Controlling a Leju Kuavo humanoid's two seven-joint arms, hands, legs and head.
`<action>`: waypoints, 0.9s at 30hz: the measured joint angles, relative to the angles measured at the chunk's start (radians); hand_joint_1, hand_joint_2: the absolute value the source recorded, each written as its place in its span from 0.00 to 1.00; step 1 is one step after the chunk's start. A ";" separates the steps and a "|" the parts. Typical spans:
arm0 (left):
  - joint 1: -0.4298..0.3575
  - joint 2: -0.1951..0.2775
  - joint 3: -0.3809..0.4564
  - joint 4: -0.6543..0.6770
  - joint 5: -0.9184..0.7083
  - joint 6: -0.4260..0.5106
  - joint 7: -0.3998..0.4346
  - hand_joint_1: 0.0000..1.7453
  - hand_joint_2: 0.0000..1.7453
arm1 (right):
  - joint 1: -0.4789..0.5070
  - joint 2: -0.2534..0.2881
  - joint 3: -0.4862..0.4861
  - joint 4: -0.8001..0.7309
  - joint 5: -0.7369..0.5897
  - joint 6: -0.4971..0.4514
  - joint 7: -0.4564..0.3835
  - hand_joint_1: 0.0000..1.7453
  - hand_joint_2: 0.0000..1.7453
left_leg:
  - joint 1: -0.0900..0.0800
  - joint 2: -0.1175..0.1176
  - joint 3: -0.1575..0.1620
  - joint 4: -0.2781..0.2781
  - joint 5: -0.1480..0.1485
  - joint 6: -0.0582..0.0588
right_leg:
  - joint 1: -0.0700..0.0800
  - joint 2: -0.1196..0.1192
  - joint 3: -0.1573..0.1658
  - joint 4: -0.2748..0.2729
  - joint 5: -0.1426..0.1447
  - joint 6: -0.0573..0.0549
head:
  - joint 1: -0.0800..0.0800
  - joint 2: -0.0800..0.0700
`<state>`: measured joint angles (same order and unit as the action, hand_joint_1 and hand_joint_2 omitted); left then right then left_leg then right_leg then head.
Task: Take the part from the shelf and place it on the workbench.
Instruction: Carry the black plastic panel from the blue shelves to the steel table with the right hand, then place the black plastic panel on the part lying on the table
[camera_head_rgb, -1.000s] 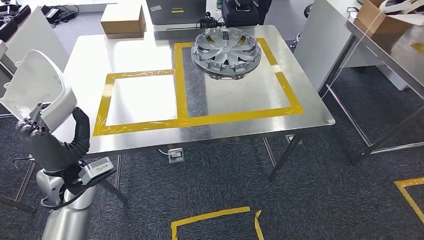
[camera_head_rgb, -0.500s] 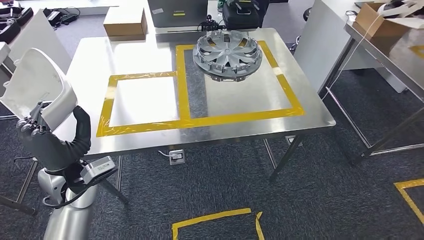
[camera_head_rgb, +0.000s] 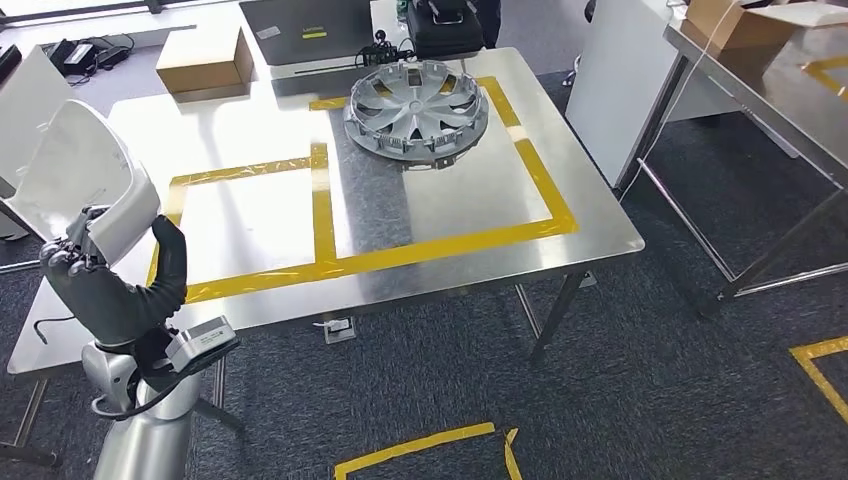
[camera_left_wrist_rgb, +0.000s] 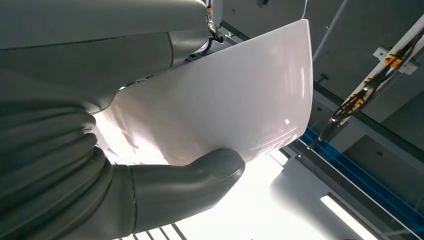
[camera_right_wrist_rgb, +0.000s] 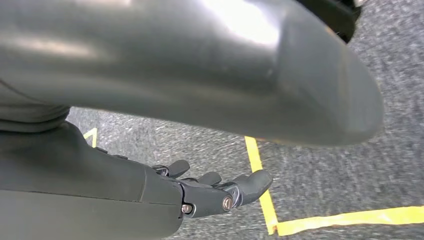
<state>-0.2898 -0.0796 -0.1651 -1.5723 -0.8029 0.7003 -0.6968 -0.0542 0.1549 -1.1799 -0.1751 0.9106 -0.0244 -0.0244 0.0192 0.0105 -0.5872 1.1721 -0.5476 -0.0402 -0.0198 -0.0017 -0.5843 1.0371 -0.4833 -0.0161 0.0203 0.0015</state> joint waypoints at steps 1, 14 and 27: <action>0.000 0.000 0.000 0.000 0.000 0.000 0.000 1.00 1.00 | -0.001 0.000 0.000 0.000 0.000 0.000 0.000 0.00 0.00 | -0.001 -0.002 -0.044 0.058 -0.021 0.001 | 0.001 0.002 0.008 0.000 -0.008 -0.004 | -0.001 0.000; 0.012 -0.005 0.003 -0.004 -0.017 0.000 0.000 1.00 1.00 | -0.002 0.005 -0.002 0.000 -0.002 -0.002 -0.009 0.00 0.00 | -0.018 -0.015 -0.046 -0.128 0.113 0.061 | 0.016 0.017 0.077 0.089 -0.086 0.033 | -0.002 0.000; 0.028 -0.008 0.014 0.005 -0.064 0.000 0.024 1.00 1.00 | 0.003 0.003 -0.001 0.000 0.014 -0.001 -0.015 0.00 0.00 | -0.024 -0.019 0.065 -0.129 0.009 0.053 | 0.028 0.009 -0.065 0.001 0.053 0.009 | -0.002 0.000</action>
<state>-0.2614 -0.0880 -0.1510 -1.5673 -0.8666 0.7001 -0.6724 -0.0515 0.1577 -1.1813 -0.1747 0.9250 -0.0256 -0.0391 -0.0045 -0.0090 -0.5222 1.0433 -0.5383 0.0126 0.0077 0.0071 -0.6492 1.0384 -0.4304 -0.0070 0.0180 0.0015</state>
